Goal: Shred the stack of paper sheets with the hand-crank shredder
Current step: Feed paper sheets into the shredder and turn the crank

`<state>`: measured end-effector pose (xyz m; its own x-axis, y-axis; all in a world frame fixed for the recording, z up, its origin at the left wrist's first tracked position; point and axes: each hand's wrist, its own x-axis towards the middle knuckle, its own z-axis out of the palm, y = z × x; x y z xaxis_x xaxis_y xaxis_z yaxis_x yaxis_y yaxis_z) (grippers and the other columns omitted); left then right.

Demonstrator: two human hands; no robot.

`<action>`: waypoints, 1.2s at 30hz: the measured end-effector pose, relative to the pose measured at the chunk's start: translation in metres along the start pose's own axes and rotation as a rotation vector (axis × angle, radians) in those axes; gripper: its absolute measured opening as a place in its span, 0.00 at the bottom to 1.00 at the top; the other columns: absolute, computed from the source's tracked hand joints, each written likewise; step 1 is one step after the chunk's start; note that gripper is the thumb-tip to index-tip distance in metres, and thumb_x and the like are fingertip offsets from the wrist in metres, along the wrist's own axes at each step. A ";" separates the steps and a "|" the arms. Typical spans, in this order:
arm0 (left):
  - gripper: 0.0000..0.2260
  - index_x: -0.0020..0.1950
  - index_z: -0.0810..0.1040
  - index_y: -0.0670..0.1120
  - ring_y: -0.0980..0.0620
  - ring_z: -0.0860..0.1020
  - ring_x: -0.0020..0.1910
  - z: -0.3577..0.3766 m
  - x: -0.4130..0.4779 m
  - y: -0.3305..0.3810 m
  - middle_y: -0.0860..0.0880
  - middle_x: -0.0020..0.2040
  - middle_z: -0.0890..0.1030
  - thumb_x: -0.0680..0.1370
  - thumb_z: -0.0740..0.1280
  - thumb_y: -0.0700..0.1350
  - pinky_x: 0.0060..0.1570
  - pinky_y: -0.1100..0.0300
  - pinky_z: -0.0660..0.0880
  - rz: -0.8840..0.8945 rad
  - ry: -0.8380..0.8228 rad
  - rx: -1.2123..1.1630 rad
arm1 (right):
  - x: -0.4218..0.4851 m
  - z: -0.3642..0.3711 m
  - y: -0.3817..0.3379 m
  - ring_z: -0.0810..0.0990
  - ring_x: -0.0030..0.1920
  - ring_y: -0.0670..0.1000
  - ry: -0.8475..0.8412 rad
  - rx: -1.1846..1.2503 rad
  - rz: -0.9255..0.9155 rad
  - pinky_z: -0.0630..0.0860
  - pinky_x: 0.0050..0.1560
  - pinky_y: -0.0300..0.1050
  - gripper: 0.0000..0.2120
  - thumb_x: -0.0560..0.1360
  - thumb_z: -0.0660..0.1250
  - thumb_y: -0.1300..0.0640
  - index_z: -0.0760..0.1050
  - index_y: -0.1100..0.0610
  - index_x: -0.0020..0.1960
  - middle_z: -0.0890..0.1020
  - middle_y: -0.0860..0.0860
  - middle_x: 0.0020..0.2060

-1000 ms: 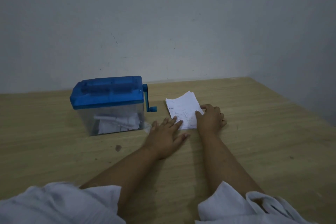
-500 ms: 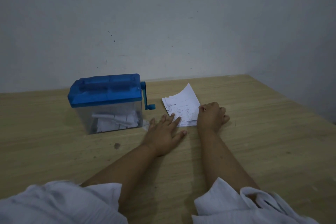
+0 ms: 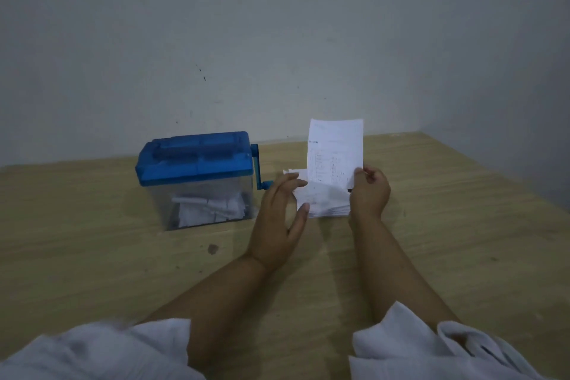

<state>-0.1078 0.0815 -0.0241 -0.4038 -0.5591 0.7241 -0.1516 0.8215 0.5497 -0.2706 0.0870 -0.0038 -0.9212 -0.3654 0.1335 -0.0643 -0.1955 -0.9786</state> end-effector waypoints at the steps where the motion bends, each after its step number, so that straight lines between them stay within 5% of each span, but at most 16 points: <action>1: 0.14 0.63 0.67 0.53 0.61 0.68 0.64 -0.005 0.003 0.009 0.55 0.63 0.70 0.78 0.60 0.50 0.63 0.63 0.68 0.008 0.048 -0.044 | -0.003 0.004 -0.005 0.78 0.46 0.51 -0.024 0.068 0.032 0.78 0.51 0.52 0.07 0.76 0.64 0.63 0.76 0.60 0.54 0.81 0.55 0.48; 6: 0.20 0.68 0.62 0.52 0.52 0.69 0.61 -0.052 0.040 0.040 0.51 0.64 0.65 0.79 0.62 0.52 0.59 0.58 0.72 -0.239 0.113 -0.076 | -0.035 0.031 -0.039 0.80 0.43 0.51 -0.215 0.214 0.024 0.78 0.44 0.47 0.10 0.76 0.64 0.63 0.72 0.51 0.55 0.81 0.56 0.43; 10: 0.18 0.68 0.64 0.52 0.53 0.71 0.56 -0.106 0.064 0.027 0.49 0.58 0.72 0.79 0.63 0.49 0.50 0.62 0.70 -0.444 0.028 -0.101 | -0.066 0.060 -0.062 0.77 0.42 0.45 -0.373 0.148 -0.095 0.75 0.40 0.34 0.09 0.77 0.61 0.65 0.76 0.54 0.53 0.79 0.51 0.44; 12: 0.11 0.60 0.72 0.50 0.51 0.74 0.51 -0.132 0.068 0.014 0.49 0.51 0.76 0.79 0.65 0.47 0.43 0.64 0.71 -0.482 0.031 -0.121 | -0.079 0.076 -0.072 0.77 0.49 0.48 -0.452 0.102 -0.113 0.77 0.49 0.38 0.09 0.78 0.61 0.65 0.77 0.56 0.51 0.80 0.50 0.49; 15: 0.05 0.53 0.78 0.48 0.48 0.77 0.49 -0.165 0.069 -0.001 0.48 0.49 0.78 0.77 0.67 0.41 0.46 0.59 0.74 -0.494 0.072 -0.126 | -0.093 0.097 -0.086 0.77 0.53 0.50 -0.561 -0.003 -0.127 0.76 0.57 0.48 0.09 0.78 0.61 0.64 0.79 0.55 0.50 0.79 0.47 0.47; 19: 0.09 0.54 0.78 0.45 0.52 0.77 0.47 -0.195 0.075 -0.015 0.45 0.52 0.79 0.76 0.67 0.36 0.40 0.70 0.75 -0.517 0.065 -0.170 | -0.095 0.114 -0.107 0.79 0.53 0.56 -0.762 -0.012 -0.021 0.78 0.56 0.53 0.09 0.76 0.63 0.65 0.80 0.59 0.53 0.80 0.52 0.50; 22: 0.09 0.54 0.78 0.45 0.52 0.76 0.51 -0.208 0.088 -0.024 0.47 0.54 0.78 0.77 0.66 0.35 0.38 0.75 0.75 -0.516 0.088 -0.208 | -0.091 0.126 -0.120 0.79 0.46 0.53 -0.829 0.149 0.129 0.80 0.51 0.46 0.10 0.75 0.64 0.70 0.79 0.63 0.53 0.81 0.56 0.48; 30: 0.07 0.54 0.77 0.47 0.52 0.73 0.56 -0.215 0.113 -0.043 0.51 0.57 0.75 0.78 0.65 0.38 0.49 0.66 0.70 -0.413 0.030 -0.006 | -0.073 0.144 -0.119 0.75 0.43 0.42 -0.818 -0.089 -0.104 0.73 0.39 0.31 0.12 0.73 0.68 0.66 0.80 0.58 0.55 0.79 0.46 0.45; 33: 0.07 0.54 0.78 0.48 0.54 0.73 0.54 -0.214 0.106 -0.049 0.53 0.55 0.75 0.78 0.66 0.39 0.48 0.67 0.71 -0.412 -0.016 0.018 | -0.074 0.139 -0.106 0.75 0.43 0.42 -0.828 -0.092 -0.108 0.73 0.32 0.26 0.12 0.73 0.68 0.67 0.80 0.59 0.55 0.79 0.46 0.44; 36: 0.06 0.50 0.79 0.51 0.56 0.76 0.49 -0.215 0.098 -0.054 0.55 0.50 0.79 0.76 0.68 0.40 0.57 0.57 0.74 -0.384 -0.055 -0.001 | -0.073 0.133 -0.095 0.77 0.43 0.43 -0.835 -0.064 -0.089 0.73 0.33 0.26 0.10 0.72 0.69 0.66 0.80 0.59 0.53 0.80 0.48 0.44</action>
<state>0.0551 -0.0420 0.1065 -0.3652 -0.8194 0.4419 -0.3004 0.5530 0.7771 -0.1463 0.0108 0.1003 -0.3264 -0.9093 0.2583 -0.1682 -0.2130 -0.9625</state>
